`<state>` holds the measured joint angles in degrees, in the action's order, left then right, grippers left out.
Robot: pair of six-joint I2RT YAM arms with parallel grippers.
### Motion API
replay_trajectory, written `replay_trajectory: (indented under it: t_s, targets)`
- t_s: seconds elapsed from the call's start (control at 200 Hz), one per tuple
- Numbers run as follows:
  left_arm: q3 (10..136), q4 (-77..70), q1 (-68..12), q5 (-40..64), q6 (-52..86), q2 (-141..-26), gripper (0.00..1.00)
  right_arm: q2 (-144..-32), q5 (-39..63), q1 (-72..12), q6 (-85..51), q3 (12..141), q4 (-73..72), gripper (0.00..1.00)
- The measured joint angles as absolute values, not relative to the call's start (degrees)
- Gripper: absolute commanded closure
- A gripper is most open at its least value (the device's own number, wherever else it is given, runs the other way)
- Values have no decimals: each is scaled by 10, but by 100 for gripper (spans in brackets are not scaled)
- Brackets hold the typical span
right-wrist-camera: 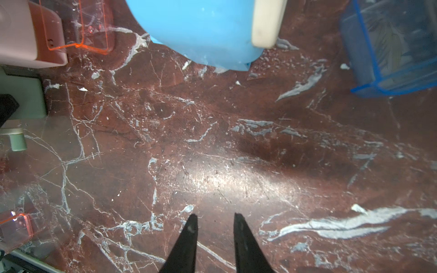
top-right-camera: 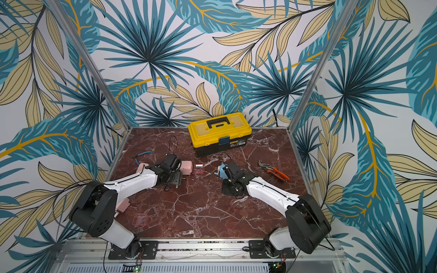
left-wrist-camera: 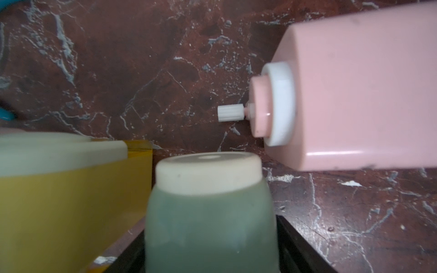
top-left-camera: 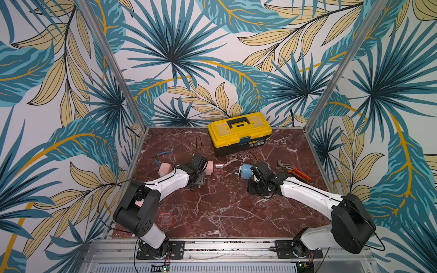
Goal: Put the tray back into the pencil sharpener
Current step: Place the pencil sharpener at the center of the board, then pick up the pencil sharpener from the center of the board.
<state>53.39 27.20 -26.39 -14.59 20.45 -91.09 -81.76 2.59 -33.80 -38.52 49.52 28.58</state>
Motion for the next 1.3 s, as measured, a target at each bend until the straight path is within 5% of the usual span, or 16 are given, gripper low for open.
replay_trajectory:
  t_s: [0.516, 0.821, 1.302]
  targets:
    - [520, 267, -264, -172, 181, -661, 18, -799, 21, -337, -334, 528, 290, 62]
    - [508, 255, -245, -185, 168, -564, 6, -787, 40, -339, -173, 583, 206, 55]
    - [395, 236, -178, -169, 262, -407, 0, -998, 150, -374, 170, 796, 142, 35]
